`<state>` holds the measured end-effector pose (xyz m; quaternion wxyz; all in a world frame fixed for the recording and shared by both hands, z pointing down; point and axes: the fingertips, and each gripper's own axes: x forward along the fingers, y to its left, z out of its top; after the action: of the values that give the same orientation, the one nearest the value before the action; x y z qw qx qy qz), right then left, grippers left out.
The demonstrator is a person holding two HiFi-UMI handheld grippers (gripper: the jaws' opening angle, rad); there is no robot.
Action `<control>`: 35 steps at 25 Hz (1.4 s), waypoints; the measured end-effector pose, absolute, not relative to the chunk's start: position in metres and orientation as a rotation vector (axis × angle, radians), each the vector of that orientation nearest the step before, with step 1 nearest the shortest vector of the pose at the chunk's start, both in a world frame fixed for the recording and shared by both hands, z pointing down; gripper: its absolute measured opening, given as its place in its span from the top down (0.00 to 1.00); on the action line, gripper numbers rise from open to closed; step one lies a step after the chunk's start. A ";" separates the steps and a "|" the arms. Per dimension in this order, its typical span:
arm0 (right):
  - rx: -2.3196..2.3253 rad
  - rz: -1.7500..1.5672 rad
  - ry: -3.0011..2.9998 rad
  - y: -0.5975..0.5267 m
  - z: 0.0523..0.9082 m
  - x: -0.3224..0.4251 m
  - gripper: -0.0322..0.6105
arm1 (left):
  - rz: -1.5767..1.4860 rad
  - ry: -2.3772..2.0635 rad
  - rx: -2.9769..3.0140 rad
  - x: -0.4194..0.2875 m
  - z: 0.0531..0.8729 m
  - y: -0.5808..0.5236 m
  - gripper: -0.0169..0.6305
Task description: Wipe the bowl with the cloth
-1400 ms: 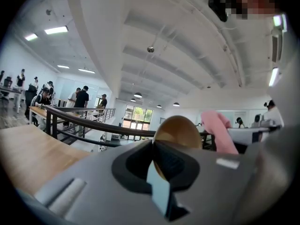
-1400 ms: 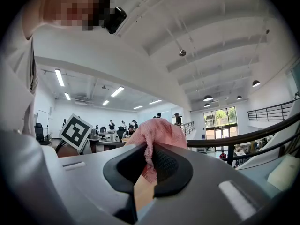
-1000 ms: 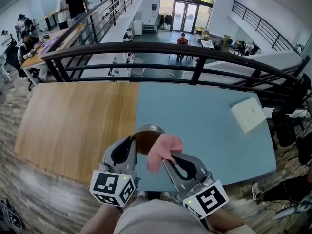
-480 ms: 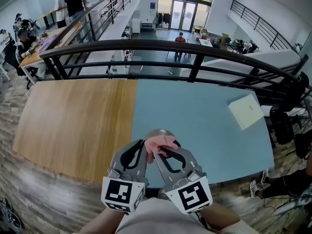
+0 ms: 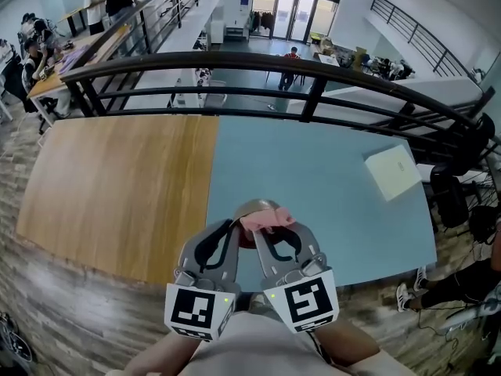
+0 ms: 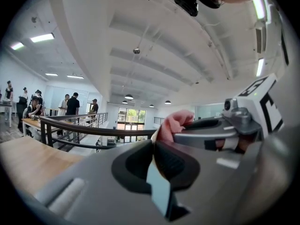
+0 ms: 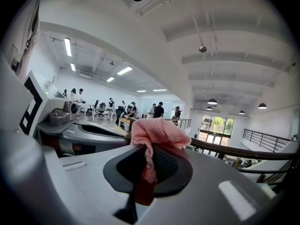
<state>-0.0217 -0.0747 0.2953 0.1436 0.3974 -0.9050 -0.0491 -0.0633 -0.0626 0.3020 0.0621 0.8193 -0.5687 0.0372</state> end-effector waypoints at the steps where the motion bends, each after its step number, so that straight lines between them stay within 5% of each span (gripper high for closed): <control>1: 1.158 -0.141 -2.601 -0.076 0.296 -0.018 0.91 | 0.106 -1.725 2.476 -0.065 0.302 -0.062 0.95; 35: 0.757 -0.214 -2.389 -0.068 0.390 -0.059 0.91 | 0.276 -1.701 2.436 -0.069 0.348 -0.071 0.94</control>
<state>-0.0590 -0.0677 0.3897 0.3083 0.2862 -0.9036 -0.0809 -0.0688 -0.0714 0.3482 0.0787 0.8139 -0.5682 0.0922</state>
